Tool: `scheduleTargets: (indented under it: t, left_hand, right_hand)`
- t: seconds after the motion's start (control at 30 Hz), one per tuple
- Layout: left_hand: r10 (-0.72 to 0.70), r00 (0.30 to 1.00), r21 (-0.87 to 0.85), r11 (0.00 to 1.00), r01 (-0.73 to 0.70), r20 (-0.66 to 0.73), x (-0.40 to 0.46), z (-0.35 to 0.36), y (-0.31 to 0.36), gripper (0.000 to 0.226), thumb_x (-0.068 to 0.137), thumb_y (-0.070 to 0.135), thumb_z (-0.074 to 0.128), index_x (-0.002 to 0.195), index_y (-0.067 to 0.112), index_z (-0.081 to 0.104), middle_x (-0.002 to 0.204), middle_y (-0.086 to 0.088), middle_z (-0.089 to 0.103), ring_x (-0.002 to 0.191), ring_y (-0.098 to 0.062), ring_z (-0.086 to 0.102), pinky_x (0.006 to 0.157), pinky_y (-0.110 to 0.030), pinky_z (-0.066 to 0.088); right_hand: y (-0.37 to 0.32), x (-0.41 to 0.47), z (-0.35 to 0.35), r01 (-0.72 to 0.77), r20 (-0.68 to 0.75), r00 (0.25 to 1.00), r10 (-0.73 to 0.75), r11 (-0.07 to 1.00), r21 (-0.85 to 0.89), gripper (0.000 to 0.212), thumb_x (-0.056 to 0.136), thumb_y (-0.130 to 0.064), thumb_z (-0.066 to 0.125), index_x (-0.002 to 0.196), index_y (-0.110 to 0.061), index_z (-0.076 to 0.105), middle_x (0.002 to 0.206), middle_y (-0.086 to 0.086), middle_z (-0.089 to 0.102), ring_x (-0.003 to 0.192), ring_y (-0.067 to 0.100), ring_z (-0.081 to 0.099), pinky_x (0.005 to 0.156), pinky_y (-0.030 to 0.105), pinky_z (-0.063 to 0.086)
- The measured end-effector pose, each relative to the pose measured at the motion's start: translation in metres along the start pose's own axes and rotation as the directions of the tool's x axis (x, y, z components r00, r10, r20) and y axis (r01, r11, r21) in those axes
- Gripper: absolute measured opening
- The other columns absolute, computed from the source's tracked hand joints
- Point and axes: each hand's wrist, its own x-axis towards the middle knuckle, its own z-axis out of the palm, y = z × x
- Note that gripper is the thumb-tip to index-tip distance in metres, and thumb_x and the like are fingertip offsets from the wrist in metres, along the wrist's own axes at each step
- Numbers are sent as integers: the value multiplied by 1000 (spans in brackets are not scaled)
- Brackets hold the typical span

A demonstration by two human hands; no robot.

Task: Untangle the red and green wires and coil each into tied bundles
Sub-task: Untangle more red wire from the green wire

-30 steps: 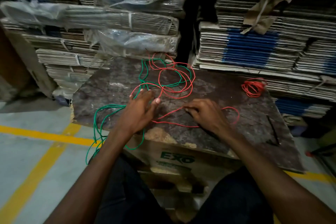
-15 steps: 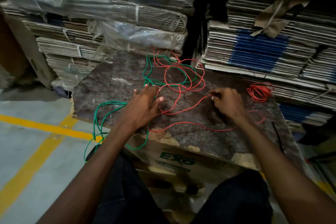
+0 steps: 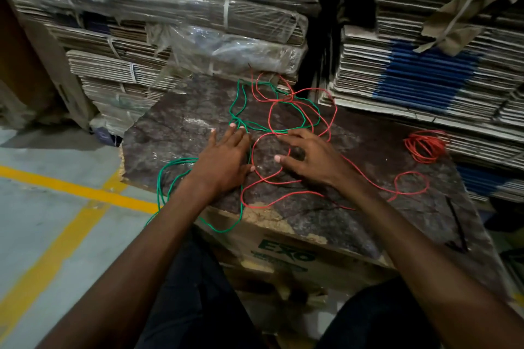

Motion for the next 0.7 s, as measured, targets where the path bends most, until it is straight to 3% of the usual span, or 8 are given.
scheduleTargets:
  t: [0.2,0.5,0.6,0.7]
  left_hand:
    - [-4,999,99,995,-1,51,31,0,-19,75,94,49,47,152,12,17,162,-7,11,150,-22,3,117,-54,4]
    - [-108,993,132,986,100,56,57,-6,-54,73,95,47,48,151,11,19,161,-10,13,150,-23,3,116,-57,5]
    - [-98,995,114,989,94,33,52,-5,-51,72,95,48,47,151,12,20,161,-8,13,150,-24,3,116,-57,5]
    - [-66,997,84,994,68,-30,41,-5,-42,69,96,49,44,151,13,23,161,-8,15,149,-24,7,115,-58,6]
  right_hand:
    - [15,19,17,-77,1,997,77,996,-36,50,89,-43,65,132,-17,60,148,16,42,133,27,46,108,35,39]
    - [27,42,14,-112,14,994,113,993,-22,50,93,-36,61,138,-14,54,154,16,34,140,26,38,111,35,34]
    - [26,39,11,-77,-22,997,78,997,14,50,92,-38,62,136,-15,55,151,16,39,137,27,42,111,41,38]
    - [25,29,3,-37,-105,994,42,998,56,48,90,-39,60,128,-11,62,142,15,50,130,26,50,109,36,40]
